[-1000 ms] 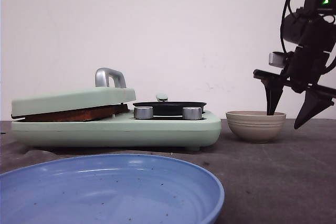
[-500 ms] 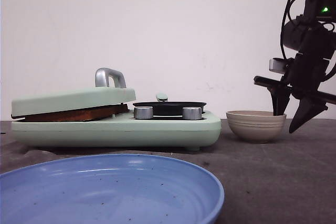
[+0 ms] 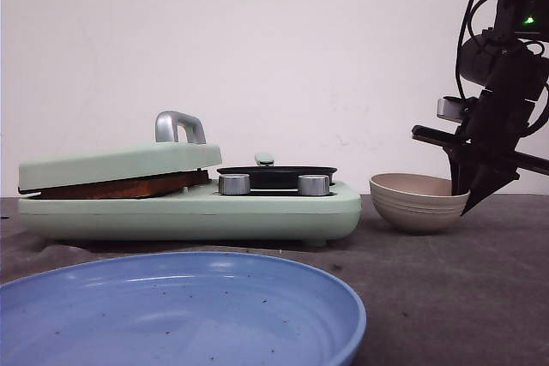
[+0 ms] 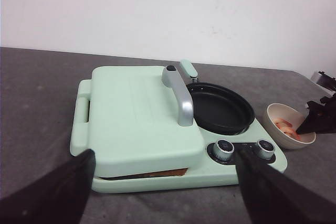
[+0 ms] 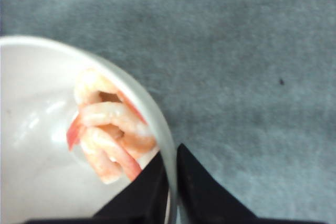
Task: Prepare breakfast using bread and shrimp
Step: 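Lower the right gripper to the cream shrimp bowl and grip its rim, then lift the bowl with the right gripper toward the frying pan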
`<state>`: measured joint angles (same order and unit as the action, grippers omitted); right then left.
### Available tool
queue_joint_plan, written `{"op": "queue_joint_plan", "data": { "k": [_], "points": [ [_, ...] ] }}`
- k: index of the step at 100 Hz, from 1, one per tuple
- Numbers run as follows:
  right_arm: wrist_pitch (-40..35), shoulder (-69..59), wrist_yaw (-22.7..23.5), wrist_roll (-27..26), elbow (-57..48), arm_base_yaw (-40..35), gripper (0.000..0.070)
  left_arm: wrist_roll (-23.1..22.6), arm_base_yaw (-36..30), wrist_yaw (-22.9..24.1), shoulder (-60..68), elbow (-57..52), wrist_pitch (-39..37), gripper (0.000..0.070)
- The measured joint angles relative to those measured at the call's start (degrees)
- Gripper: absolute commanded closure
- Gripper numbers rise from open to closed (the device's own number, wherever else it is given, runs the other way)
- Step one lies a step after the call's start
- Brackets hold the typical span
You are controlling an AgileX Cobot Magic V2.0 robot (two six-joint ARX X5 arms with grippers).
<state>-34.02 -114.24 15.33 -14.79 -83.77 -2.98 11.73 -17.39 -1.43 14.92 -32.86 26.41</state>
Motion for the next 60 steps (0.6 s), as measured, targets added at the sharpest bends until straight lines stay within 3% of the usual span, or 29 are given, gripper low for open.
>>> {"op": "queue_joint_plan", "data": {
  "k": [60],
  "points": [
    [8.74,9.6,4.17,0.0,-0.09,-2.12,0.0699,0.0,0.0,0.0,0.0,0.0,0.39,0.0226]
  ]
}}
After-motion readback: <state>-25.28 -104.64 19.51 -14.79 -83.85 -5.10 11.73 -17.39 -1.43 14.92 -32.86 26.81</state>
